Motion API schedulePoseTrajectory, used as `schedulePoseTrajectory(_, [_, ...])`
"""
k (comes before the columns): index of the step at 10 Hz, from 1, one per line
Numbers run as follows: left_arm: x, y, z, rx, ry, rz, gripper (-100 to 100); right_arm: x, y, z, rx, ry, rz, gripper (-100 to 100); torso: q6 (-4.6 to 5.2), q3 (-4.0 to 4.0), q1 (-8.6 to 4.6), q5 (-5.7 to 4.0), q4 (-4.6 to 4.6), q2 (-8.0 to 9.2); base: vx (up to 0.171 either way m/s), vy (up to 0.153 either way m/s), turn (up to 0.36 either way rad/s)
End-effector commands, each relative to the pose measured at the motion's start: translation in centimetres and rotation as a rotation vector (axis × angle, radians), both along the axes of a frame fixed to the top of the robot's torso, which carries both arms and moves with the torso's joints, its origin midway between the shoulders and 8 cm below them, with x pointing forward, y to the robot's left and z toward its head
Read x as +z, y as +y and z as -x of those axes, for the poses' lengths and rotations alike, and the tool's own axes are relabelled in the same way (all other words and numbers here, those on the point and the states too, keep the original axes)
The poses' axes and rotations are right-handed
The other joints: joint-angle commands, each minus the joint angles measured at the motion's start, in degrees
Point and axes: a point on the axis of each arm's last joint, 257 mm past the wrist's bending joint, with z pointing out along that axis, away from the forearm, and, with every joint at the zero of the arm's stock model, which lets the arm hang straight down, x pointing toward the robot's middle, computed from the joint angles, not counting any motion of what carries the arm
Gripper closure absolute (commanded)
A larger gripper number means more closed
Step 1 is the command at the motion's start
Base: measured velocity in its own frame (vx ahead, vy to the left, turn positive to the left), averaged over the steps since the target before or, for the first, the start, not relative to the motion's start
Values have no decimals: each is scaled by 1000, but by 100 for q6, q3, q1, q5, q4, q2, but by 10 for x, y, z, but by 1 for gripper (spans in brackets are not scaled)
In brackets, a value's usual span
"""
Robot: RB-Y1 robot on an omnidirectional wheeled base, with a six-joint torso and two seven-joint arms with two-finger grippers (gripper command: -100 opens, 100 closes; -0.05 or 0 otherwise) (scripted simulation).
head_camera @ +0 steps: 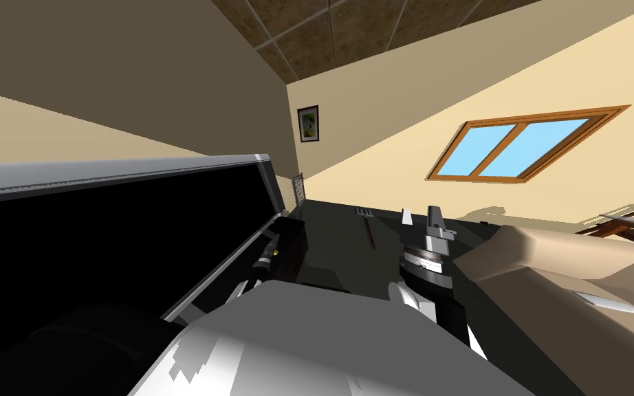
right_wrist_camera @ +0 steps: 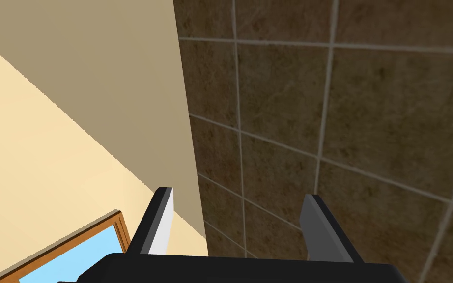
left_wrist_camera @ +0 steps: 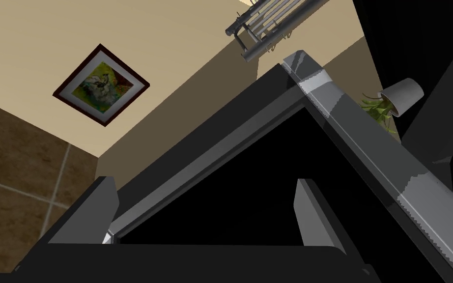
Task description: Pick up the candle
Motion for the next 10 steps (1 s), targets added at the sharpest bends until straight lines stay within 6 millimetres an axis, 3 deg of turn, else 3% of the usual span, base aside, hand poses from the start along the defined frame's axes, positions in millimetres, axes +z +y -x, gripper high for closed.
schedulePoseTrajectory(1, [-20, 6, 3, 12, 51, -20, -100, 0, 0, 0, 0, 0, 0, 0, 0, 0, 0, 0, 0, 0, 42, -16, 30])
schedulePoseTrajectory(3, [-26, 7, 6, 15, 64, -18, -100, 0, 0, 0, 0, 0, 0, 0, 0, 0, 0, 0, 0, 0, 32, -5, 12])
schedulePoseTrajectory(10, [-97, 31, 32, 46, 251, -84, -100, 0, 0, 0, 0, 0, 0, 0, 0, 1, 0, 0, 0, 1, 44, -8, 32])
